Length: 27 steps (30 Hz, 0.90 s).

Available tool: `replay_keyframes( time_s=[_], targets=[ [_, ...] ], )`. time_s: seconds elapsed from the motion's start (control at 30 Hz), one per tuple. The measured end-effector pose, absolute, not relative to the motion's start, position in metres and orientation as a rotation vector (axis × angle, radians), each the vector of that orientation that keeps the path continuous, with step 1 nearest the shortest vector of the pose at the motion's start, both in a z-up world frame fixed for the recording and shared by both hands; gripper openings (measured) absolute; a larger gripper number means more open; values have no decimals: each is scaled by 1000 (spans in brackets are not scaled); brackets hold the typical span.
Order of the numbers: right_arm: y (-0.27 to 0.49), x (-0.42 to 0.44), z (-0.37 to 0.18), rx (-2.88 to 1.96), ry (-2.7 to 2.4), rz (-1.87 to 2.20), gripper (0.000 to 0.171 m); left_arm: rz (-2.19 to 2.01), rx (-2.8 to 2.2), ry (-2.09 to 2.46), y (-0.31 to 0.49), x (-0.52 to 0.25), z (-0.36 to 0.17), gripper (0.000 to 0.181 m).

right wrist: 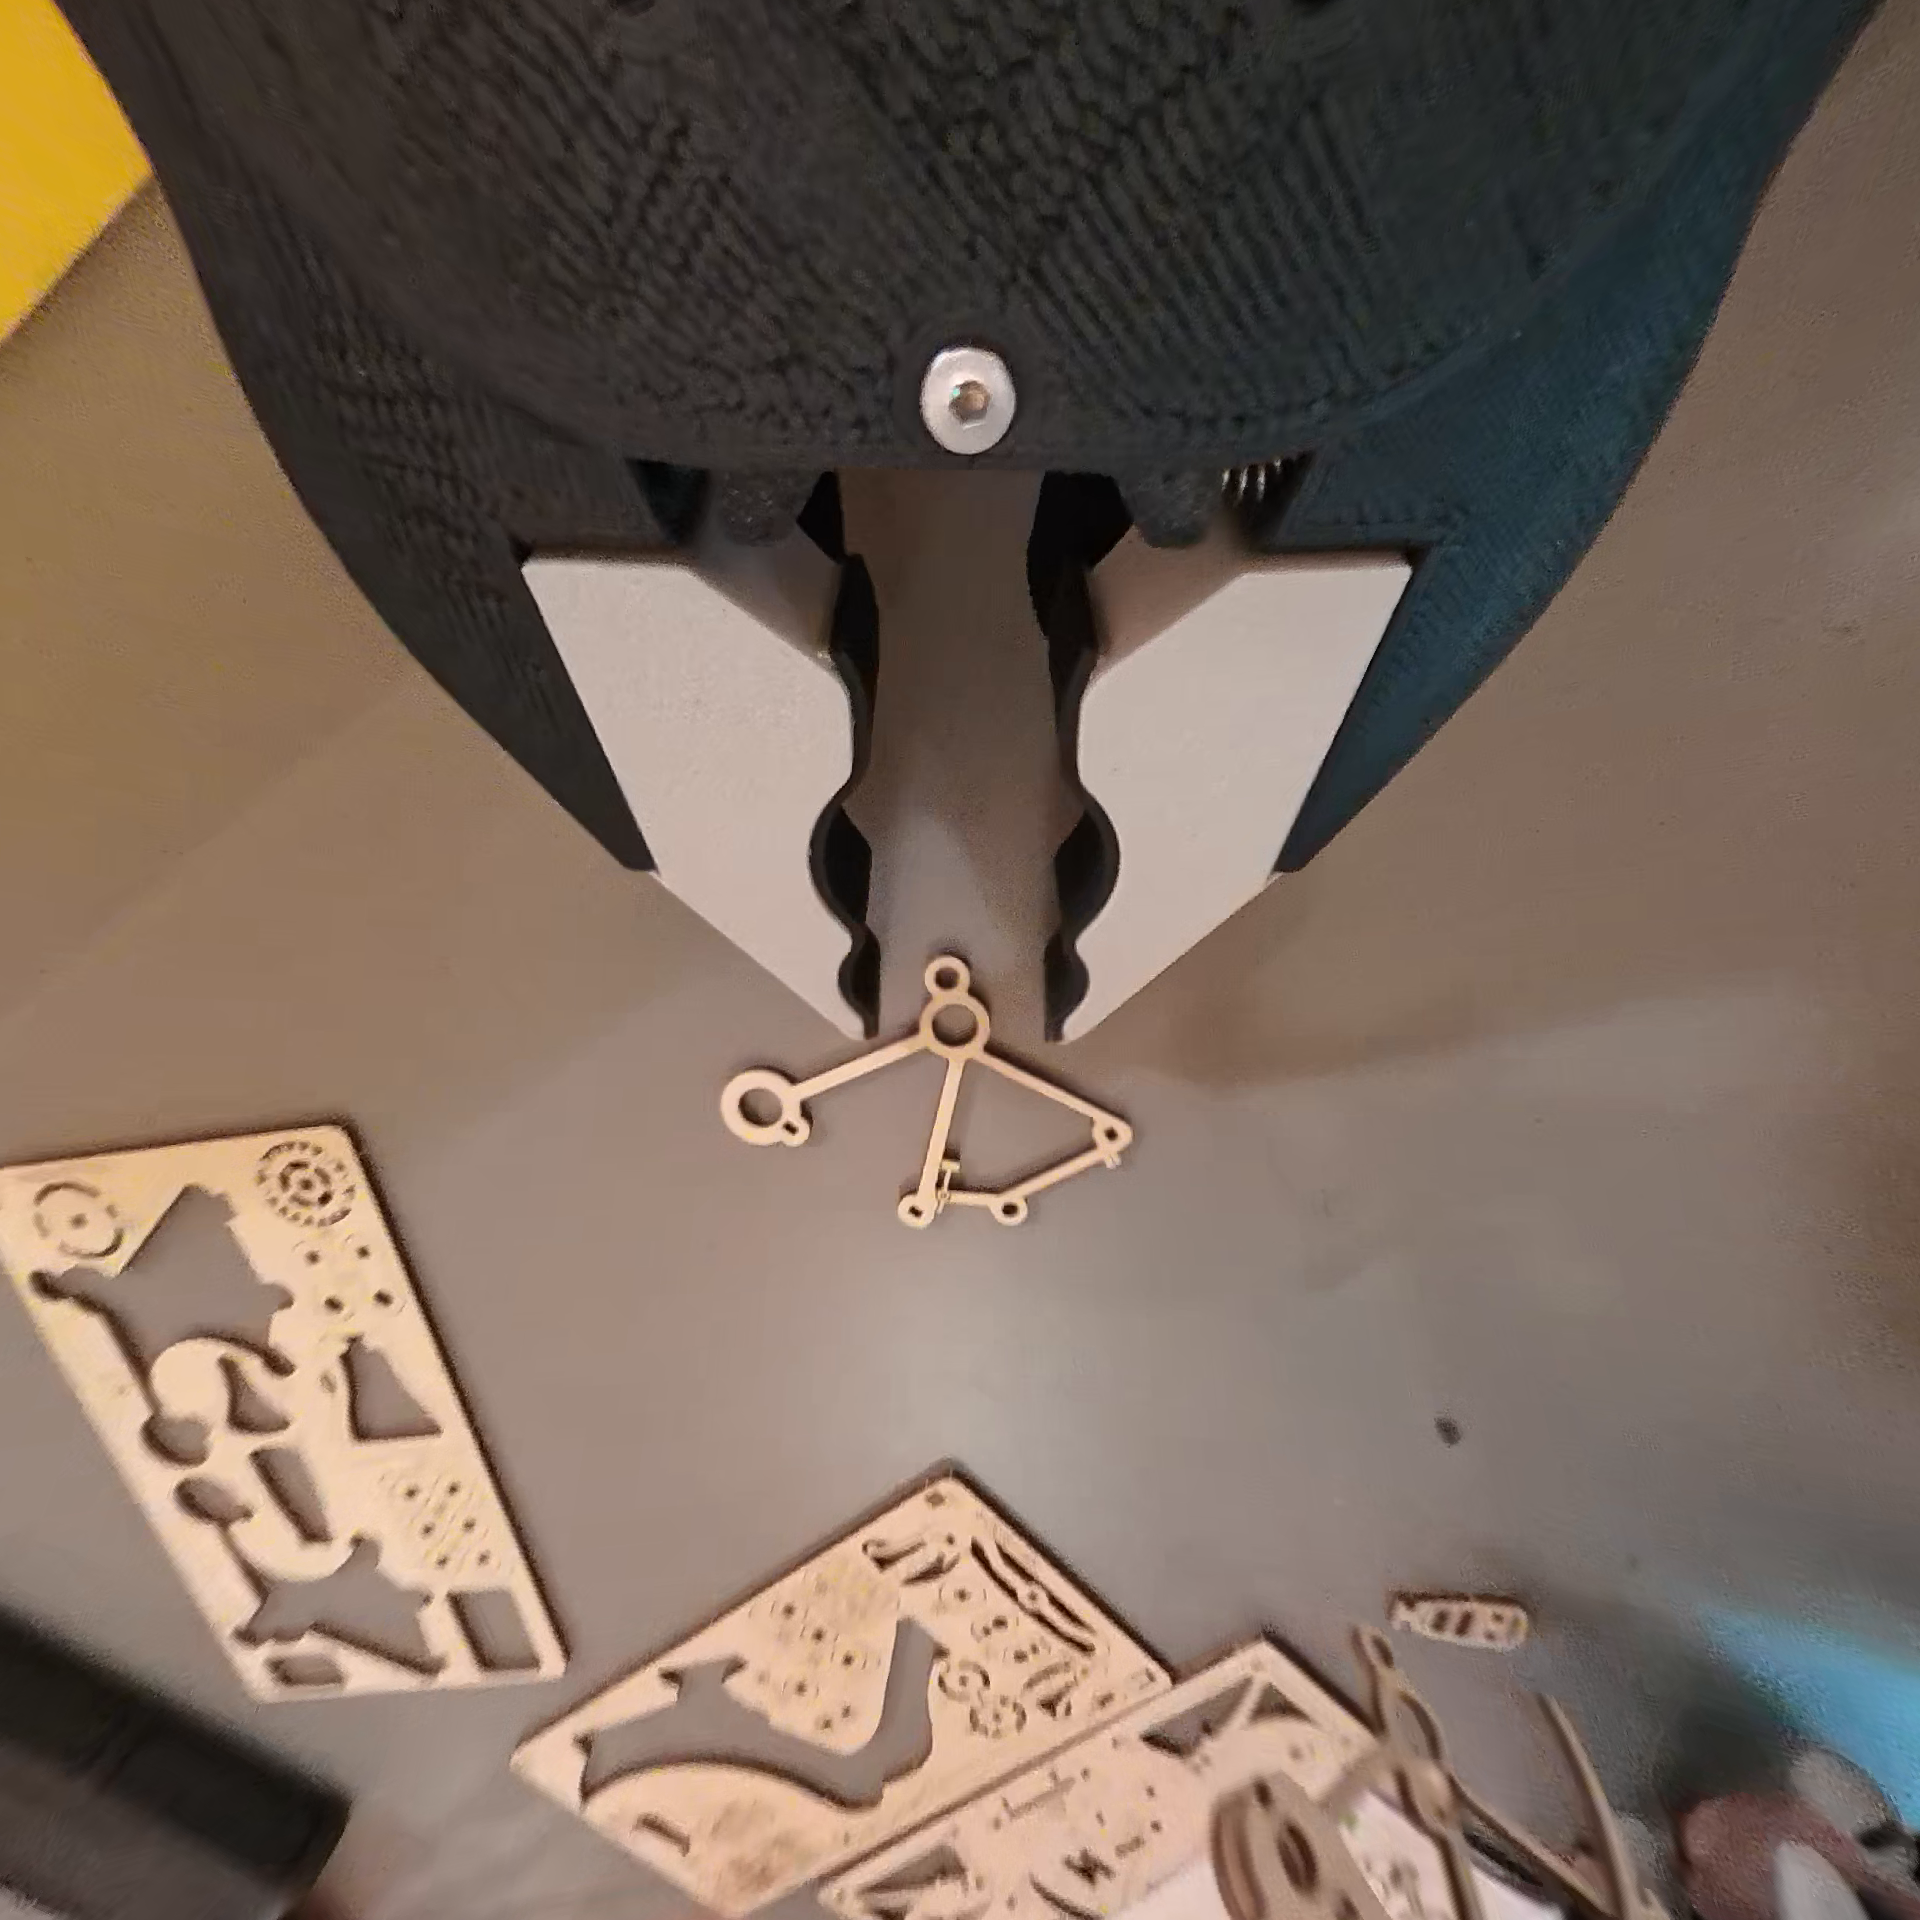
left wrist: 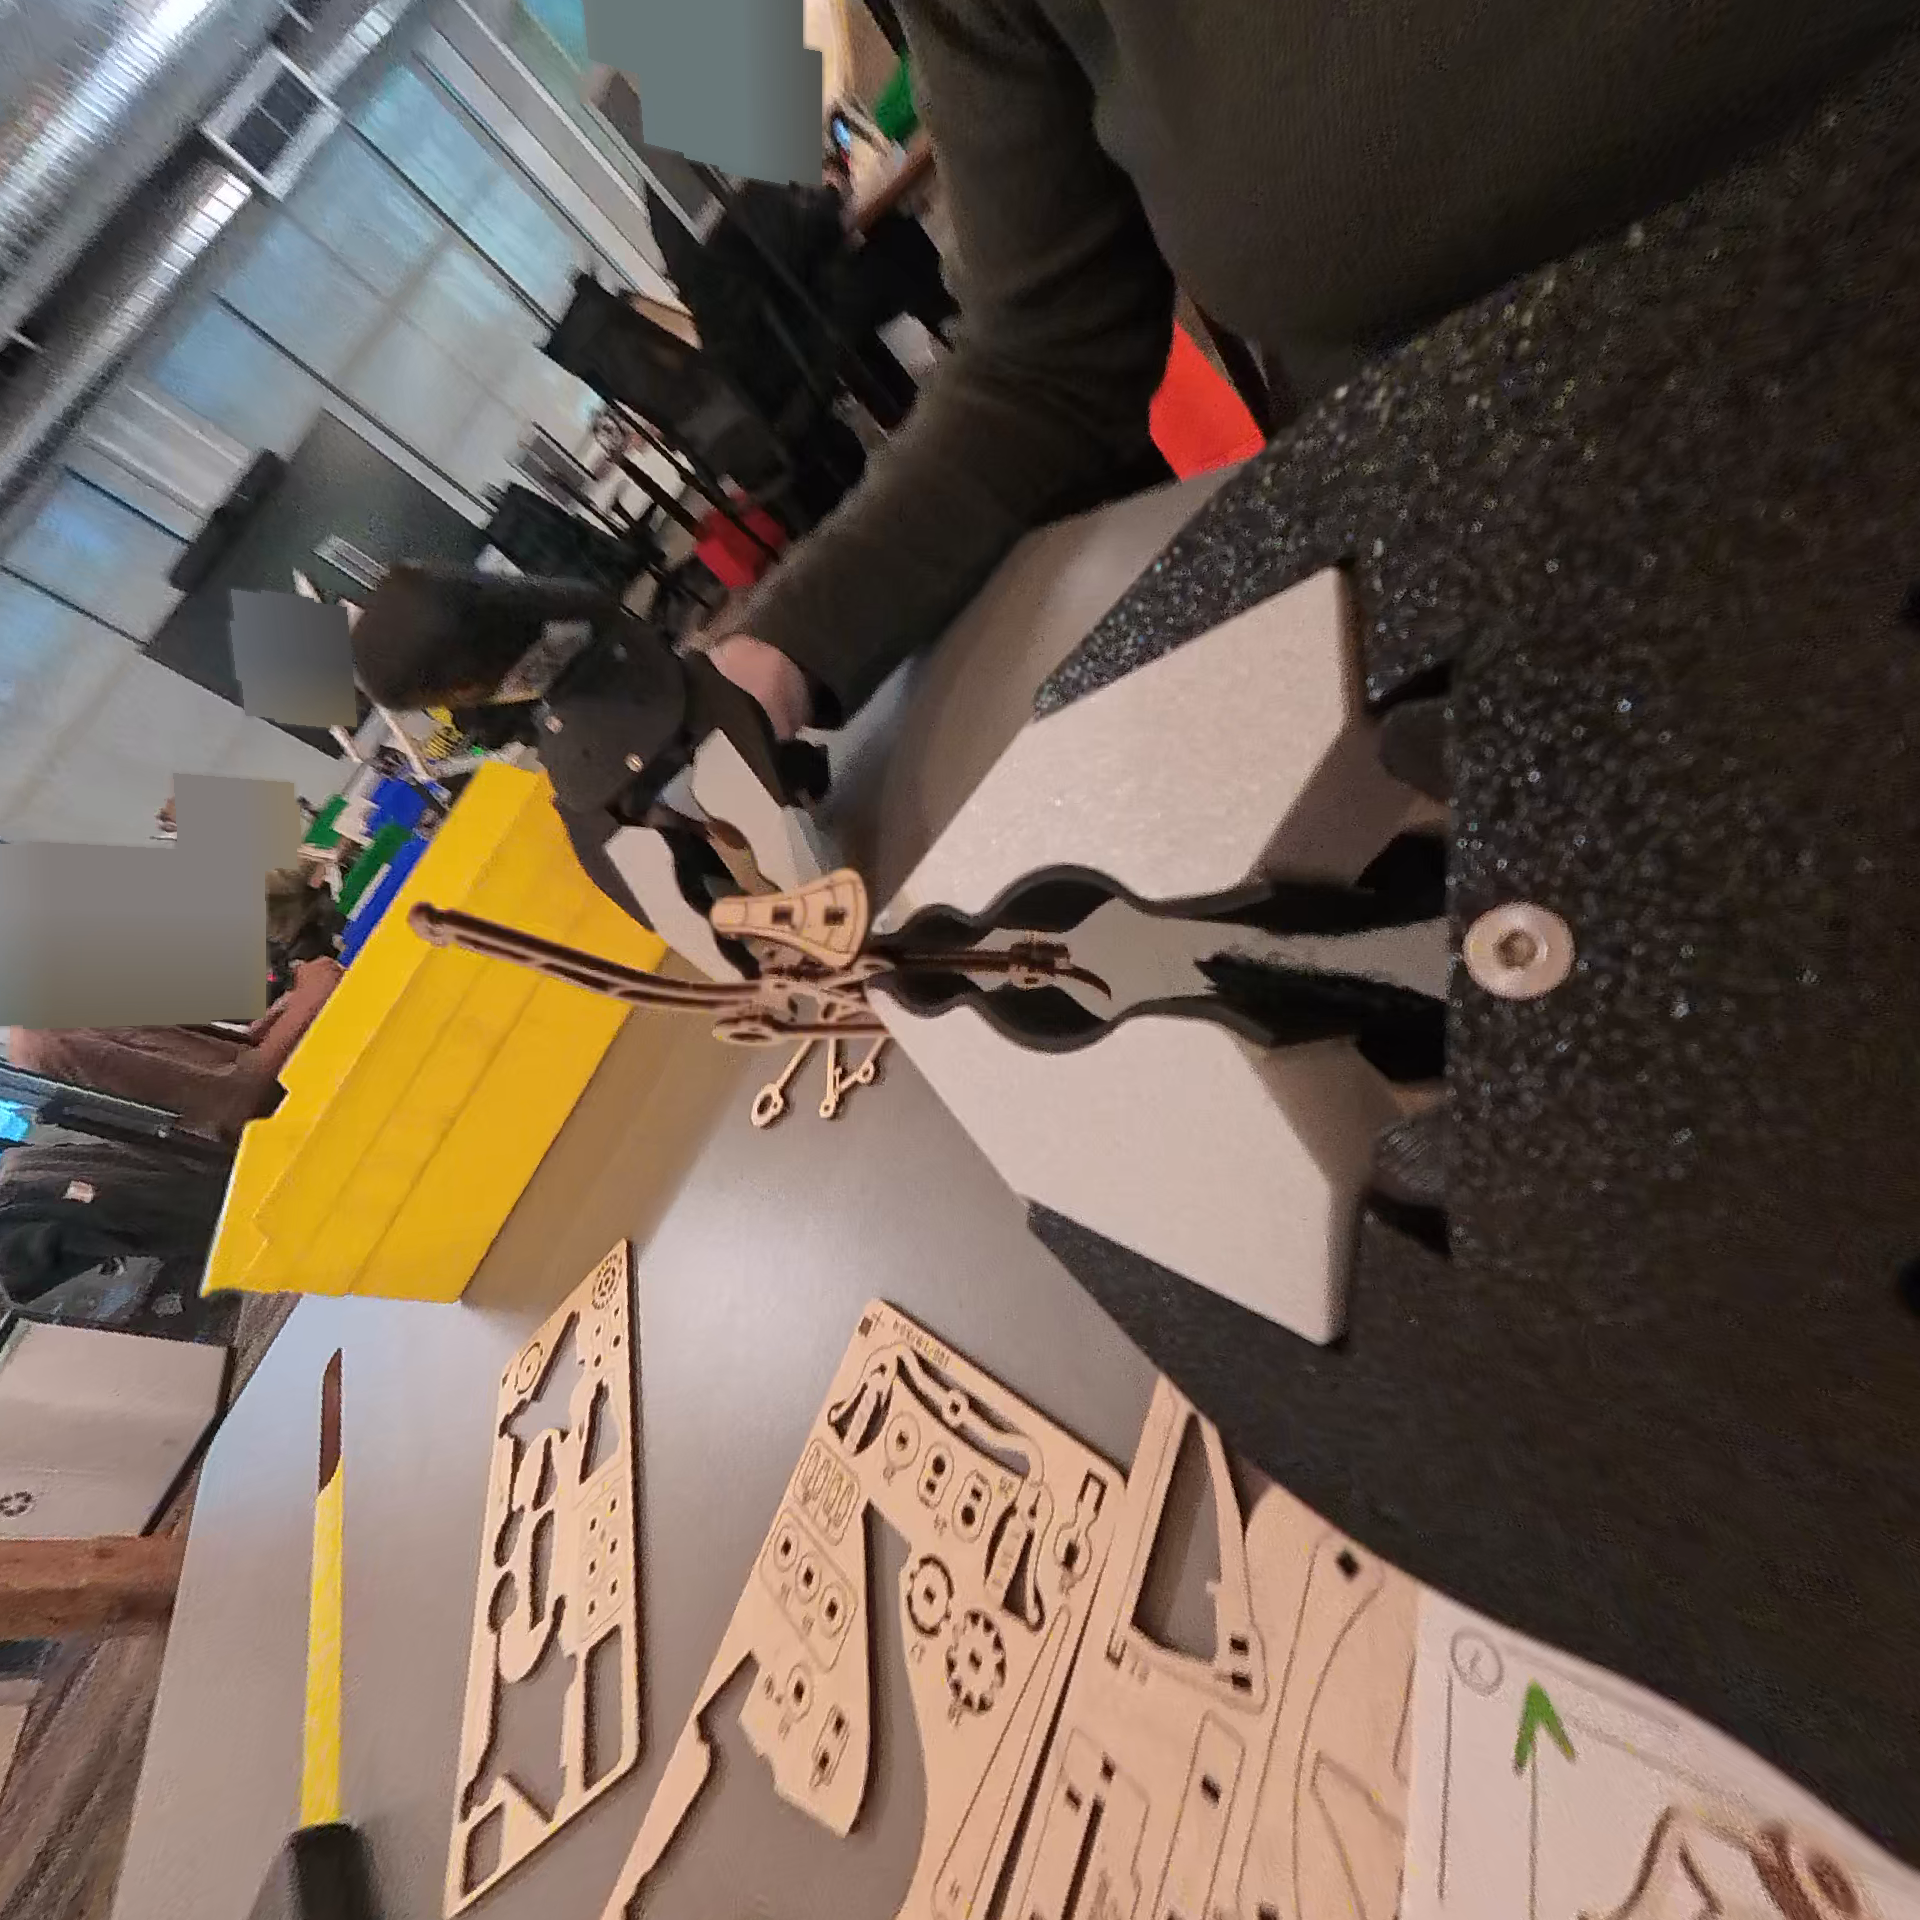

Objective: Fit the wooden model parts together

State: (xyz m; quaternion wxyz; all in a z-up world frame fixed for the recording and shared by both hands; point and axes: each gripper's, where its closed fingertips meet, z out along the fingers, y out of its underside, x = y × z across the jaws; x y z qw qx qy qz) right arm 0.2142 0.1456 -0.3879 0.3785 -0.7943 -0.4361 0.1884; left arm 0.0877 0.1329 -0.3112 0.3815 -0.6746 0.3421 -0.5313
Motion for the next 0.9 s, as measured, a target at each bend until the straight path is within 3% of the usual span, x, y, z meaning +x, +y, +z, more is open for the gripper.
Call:
replay_keyframes(
  time_s=[0.13, 0.3, 0.43, 0.7, 0.9],
  targets=[
    [148, 215, -392, -2040, -1132, 443, 30, -1510, -1711, 710, 135, 86, -302, 0],
    [143, 208, -393, -2045, -1156, 466, 11, -1644, -1632, 501, 135, 83, -279, 0],
    [145, 207, -389, -2001, -1180, 396, 11, -1770, -1542, 265, 131, 83, -263, 0],
    [136, 188, -298, -1635, -1085, 435, 10, -1868, -1419, -260, 142, 78, -271, 0],
    [116, 168, -258, -1453, -1213, 477, 10, -1931, -1386, -329, 141, 98, -279, 0]
  ],
)
